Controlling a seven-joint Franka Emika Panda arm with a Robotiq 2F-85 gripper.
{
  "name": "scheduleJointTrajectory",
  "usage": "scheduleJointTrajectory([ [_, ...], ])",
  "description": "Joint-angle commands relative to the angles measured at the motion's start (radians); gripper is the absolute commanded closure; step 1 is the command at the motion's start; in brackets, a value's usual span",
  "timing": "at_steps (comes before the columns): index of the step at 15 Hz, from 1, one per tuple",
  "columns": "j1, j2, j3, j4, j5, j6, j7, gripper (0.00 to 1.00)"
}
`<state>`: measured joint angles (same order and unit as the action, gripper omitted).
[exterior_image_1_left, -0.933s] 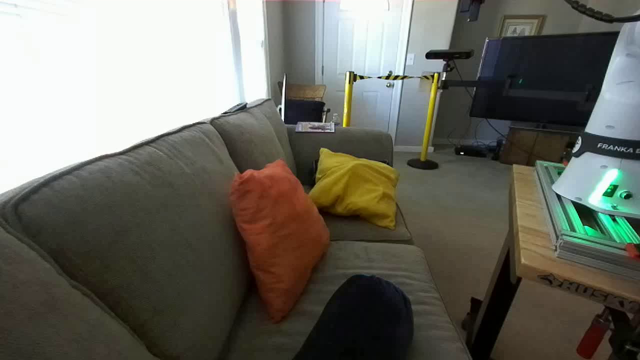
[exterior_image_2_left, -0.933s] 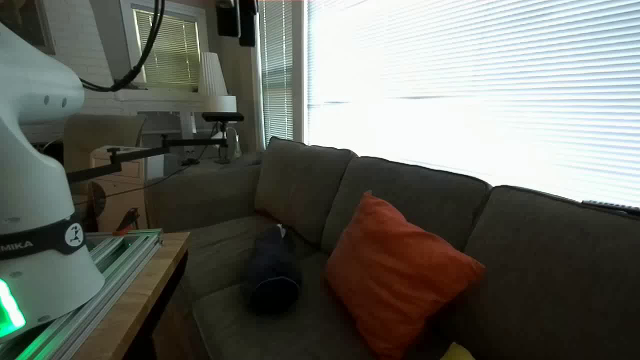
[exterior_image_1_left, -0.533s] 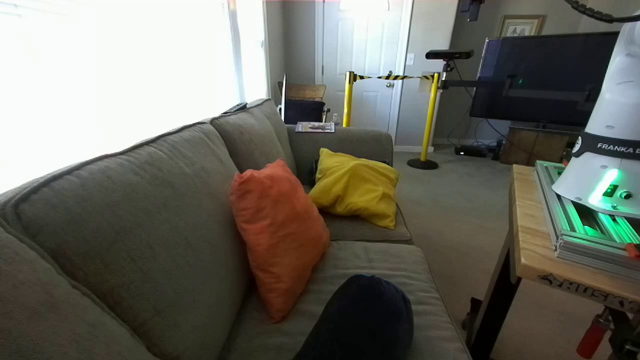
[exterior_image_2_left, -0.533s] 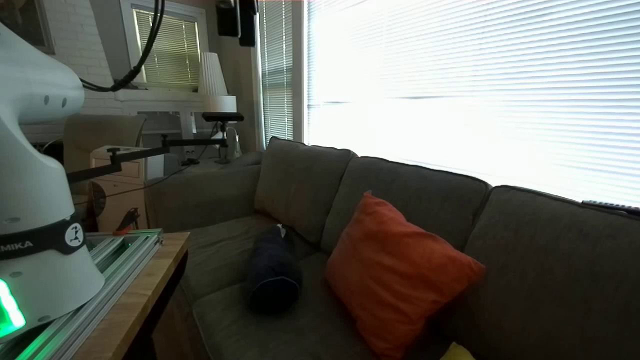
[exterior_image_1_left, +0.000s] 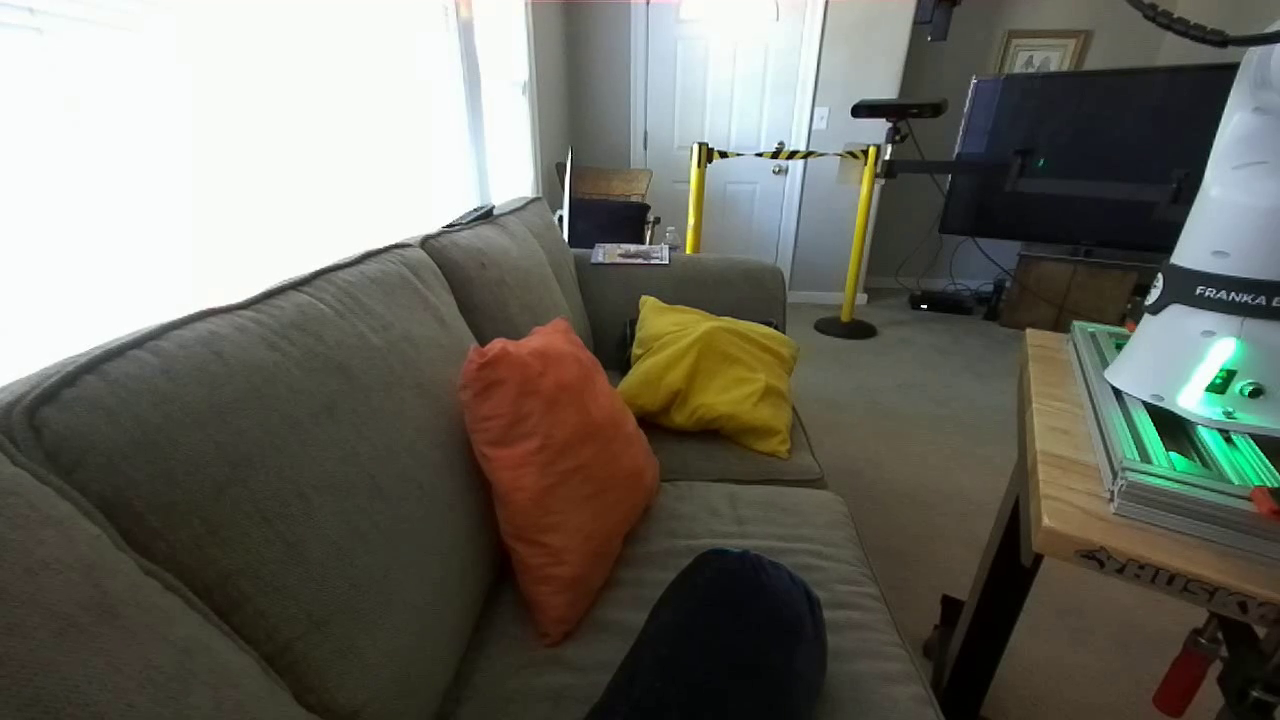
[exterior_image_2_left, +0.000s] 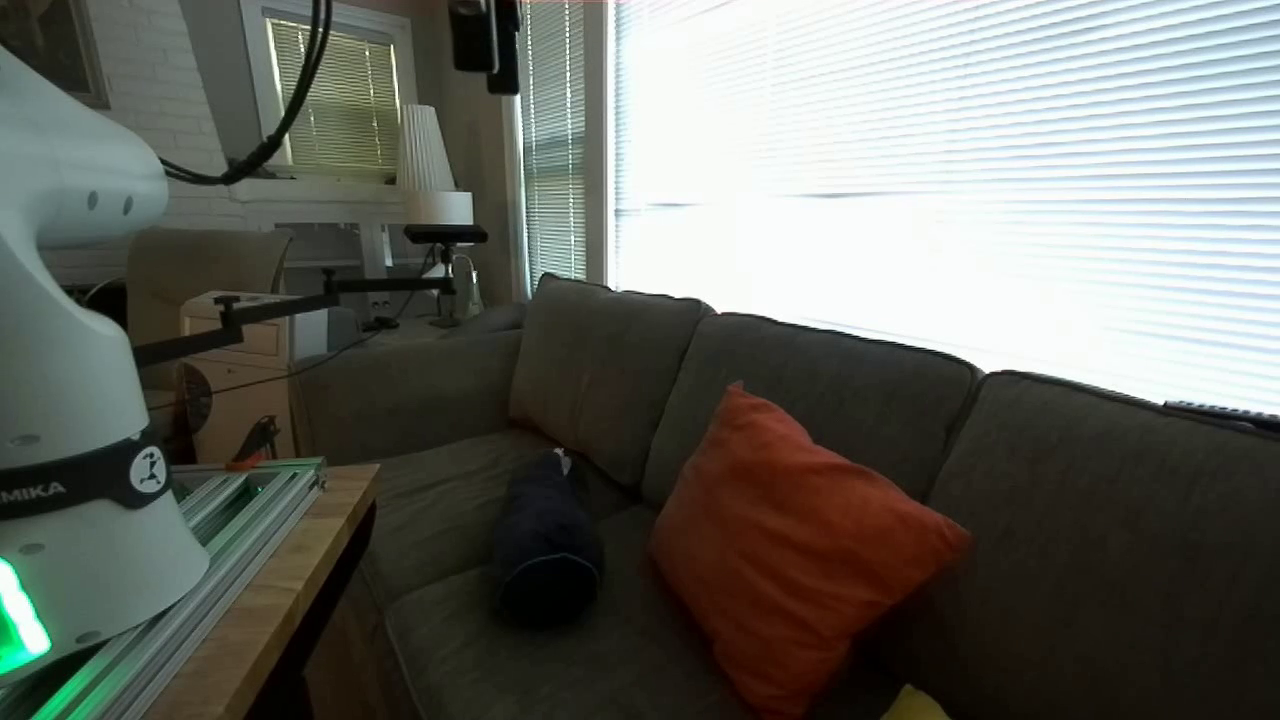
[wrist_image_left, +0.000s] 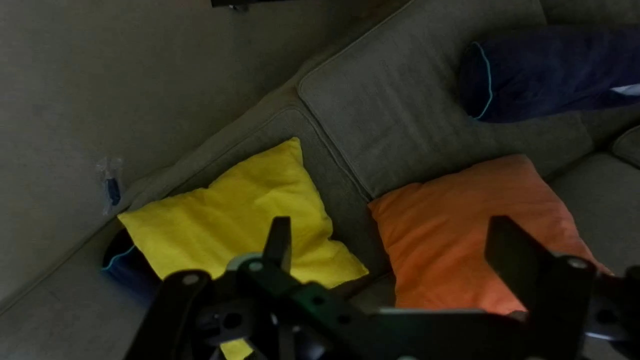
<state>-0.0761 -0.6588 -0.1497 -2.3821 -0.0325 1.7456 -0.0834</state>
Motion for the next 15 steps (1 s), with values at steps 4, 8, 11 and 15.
scheduleJointTrajectory([
  [4,0.017,0.243,-0.049,-0.061,0.072,0.475,-0.065,0.0],
  [8,0.053,0.379,-0.038,-0.069,0.167,0.693,-0.111,0.0],
  [11,0.087,0.433,-0.027,-0.083,0.233,0.776,-0.167,0.0],
  [15,0.125,0.506,-0.014,-0.105,0.33,0.844,-0.27,0.0],
])
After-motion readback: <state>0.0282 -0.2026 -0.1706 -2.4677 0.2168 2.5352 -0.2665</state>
